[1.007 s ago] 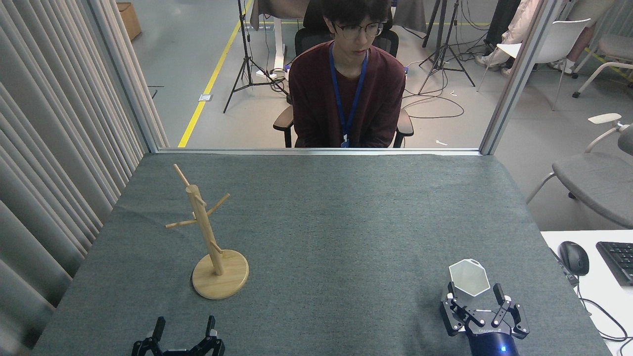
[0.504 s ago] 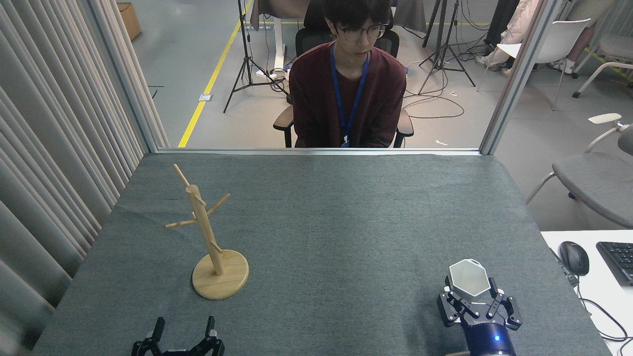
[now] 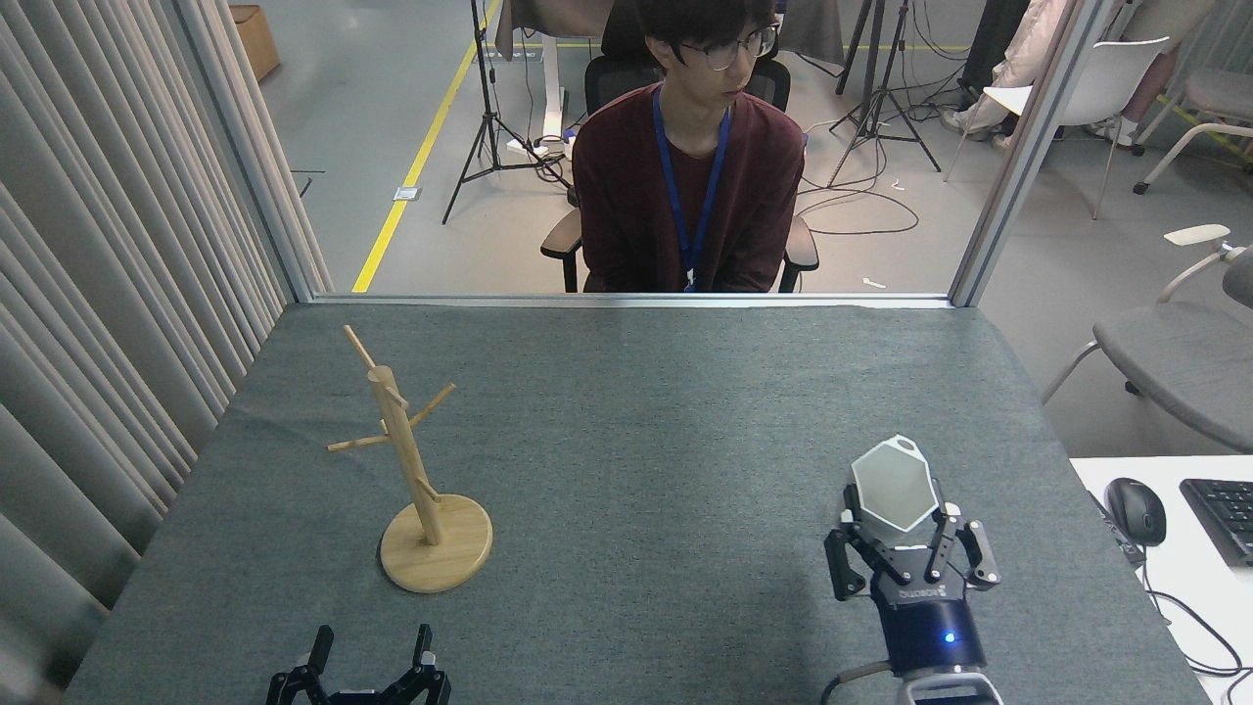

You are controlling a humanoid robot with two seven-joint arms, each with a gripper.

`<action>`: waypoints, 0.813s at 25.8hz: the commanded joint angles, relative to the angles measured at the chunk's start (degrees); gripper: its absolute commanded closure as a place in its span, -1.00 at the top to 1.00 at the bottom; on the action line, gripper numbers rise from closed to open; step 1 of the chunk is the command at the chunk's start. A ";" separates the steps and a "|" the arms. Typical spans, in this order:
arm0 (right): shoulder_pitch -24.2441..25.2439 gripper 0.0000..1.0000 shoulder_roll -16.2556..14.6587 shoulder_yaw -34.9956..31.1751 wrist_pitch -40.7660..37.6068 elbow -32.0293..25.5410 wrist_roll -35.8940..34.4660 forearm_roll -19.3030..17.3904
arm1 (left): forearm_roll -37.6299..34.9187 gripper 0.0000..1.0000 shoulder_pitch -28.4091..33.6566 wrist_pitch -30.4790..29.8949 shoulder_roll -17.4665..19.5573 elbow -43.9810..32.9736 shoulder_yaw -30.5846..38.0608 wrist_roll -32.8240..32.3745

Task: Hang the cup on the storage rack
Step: 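Lift the white cup and carry it toward the wooden stand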

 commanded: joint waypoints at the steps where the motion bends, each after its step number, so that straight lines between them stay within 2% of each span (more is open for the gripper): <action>1: 0.88 0.12 4.18 8.32 -0.05 -6.41 0.38 4.88 | -0.14 1.00 -0.01 -0.01 -0.01 0.32 -0.28 0.01; 4: 2.02 0.12 8.92 16.67 -0.05 -7.46 0.65 13.76 | -0.23 1.00 -0.01 -0.01 -0.01 0.06 -0.28 0.01; 6: 2.02 0.13 12.26 20.89 -0.22 -7.46 0.82 17.53 | -0.23 1.00 -0.01 -0.01 0.08 -0.12 -0.28 0.01; 7: 1.76 0.13 12.88 23.09 -0.31 -7.29 1.17 18.68 | -0.23 1.00 -0.01 -0.01 0.08 -0.12 -0.28 0.01; 13: 0.00 0.16 13.76 32.58 0.13 -6.58 1.88 19.73 | -0.23 1.00 0.16 -0.01 0.16 -0.12 -0.28 0.01; 17: 0.53 0.16 13.67 32.93 0.04 -6.67 1.88 19.91 | -0.23 1.00 -0.01 0.07 0.08 -0.12 -0.28 0.01; 21: 3.95 0.17 13.84 34.43 0.13 -6.76 1.88 20.00 | -0.32 1.00 -0.19 0.43 -0.28 -0.65 -0.46 0.09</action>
